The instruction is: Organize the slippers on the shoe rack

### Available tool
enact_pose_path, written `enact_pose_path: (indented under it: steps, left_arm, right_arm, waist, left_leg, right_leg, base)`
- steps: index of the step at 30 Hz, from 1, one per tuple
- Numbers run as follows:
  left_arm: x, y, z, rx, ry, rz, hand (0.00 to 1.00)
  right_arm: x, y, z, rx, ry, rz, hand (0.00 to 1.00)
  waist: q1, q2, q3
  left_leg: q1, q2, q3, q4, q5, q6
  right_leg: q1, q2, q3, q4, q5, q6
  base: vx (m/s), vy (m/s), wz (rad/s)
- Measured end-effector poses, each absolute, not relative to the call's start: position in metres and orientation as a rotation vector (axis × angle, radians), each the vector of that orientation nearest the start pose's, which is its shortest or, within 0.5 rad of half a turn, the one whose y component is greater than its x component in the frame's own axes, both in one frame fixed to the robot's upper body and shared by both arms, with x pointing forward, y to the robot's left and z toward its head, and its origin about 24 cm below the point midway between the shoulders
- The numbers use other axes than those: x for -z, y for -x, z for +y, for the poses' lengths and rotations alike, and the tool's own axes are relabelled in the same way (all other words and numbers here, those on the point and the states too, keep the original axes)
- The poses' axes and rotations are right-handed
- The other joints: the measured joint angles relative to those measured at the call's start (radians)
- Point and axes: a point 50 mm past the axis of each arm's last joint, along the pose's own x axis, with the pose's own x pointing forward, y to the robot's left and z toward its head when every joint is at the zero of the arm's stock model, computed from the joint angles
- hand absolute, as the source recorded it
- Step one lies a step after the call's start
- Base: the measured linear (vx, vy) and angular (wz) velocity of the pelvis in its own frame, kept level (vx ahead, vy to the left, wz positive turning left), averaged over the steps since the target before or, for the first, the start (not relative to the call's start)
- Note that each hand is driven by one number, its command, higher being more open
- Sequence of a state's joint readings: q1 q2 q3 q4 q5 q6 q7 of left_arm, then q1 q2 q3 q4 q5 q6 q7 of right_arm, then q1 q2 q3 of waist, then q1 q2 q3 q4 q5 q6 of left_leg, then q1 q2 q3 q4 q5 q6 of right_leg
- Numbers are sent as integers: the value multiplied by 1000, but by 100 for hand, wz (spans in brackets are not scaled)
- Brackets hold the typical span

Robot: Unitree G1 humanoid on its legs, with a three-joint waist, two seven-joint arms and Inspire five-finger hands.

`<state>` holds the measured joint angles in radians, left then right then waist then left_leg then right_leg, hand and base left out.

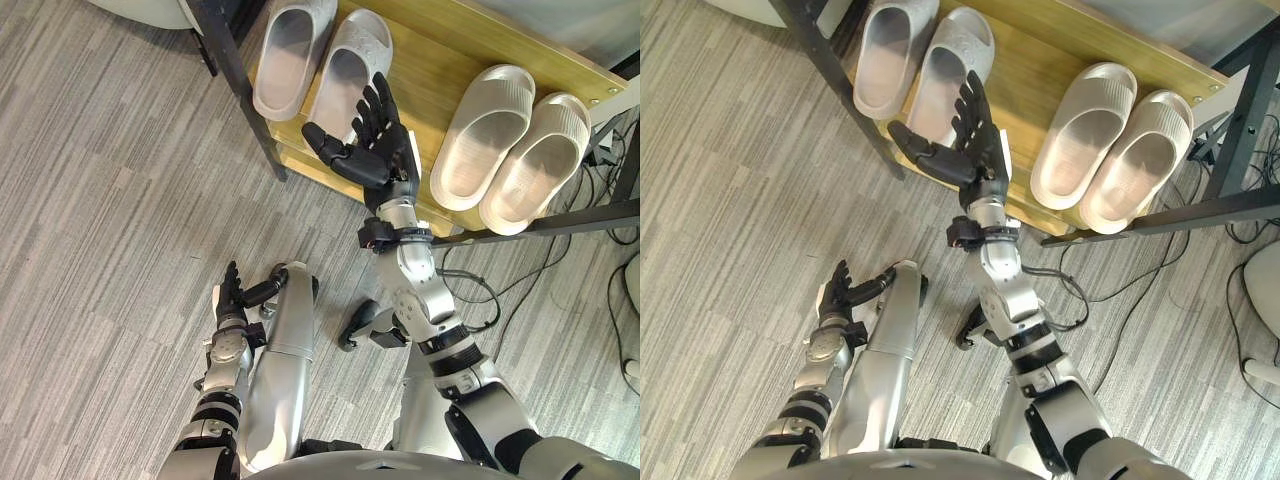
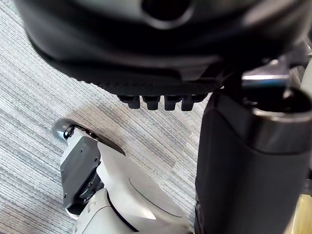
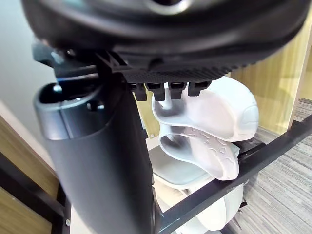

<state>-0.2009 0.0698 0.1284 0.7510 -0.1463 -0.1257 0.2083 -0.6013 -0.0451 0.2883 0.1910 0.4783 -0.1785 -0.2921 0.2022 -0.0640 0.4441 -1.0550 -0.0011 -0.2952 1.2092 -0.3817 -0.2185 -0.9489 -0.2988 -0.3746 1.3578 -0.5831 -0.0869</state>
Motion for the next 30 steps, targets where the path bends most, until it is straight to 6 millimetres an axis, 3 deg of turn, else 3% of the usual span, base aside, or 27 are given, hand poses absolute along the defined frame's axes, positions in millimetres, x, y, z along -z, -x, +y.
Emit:
enact_pose_path:
  steps: [6, 18, 22, 23, 25, 30]
  left_arm:
    - [64, -253, 192, -335, 70, 437, 100]
    - [75, -242, 194, -339, 66, 489, 100]
    - [75, -241, 194, -340, 66, 491, 100]
    - [76, -241, 194, -342, 66, 492, 100]
    - [75, -241, 194, -343, 65, 492, 100]
    - [76, -240, 196, -355, 67, 494, 100]
  right_arm:
    - [-191, -348, -76, -134, -380, -419, 100]
    - [-194, -359, -96, -70, -319, -423, 100]
    - [-193, -345, -96, -58, -277, -477, 100]
    - [-191, -332, -95, -52, -248, -520, 100]
    - [-188, -324, -95, -40, -246, -534, 100]
    - [-171, -308, -95, -2, -194, -530, 100]
  waist:
    - [15, 13, 6]
    - [16, 24, 4]
    - [15, 27, 6]
    - [11, 28, 7]
    - [10, 28, 7]
    - [5, 28, 7]
  left_leg:
    - [-5, -14, -2, 1, 2, 4]
    - [-6, -18, -1, 2, 4, 7]
    - [-6, -16, 0, 3, 4, 7]
    - [-4, -14, 2, 3, 4, 7]
    - [-2, -11, 4, 3, 3, 7]
    - [3, -3, 7, 2, 3, 7]
  right_leg:
    - [1, -15, -4, 5, -3, -1]
    - [0, -20, -3, 10, -4, -1]
    - [0, -18, -2, 9, -4, -1]
    - [0, -17, 0, 9, -4, -1]
    - [0, -15, 3, 9, -4, 0]
    - [0, -7, 6, 9, -3, 1]
  base:
    - [35, 25, 7]
    - [13, 10, 1]
    - [27, 13, -1]
    - [24, 15, -4]
    - [24, 16, -6]
    - [3, 2, -4]
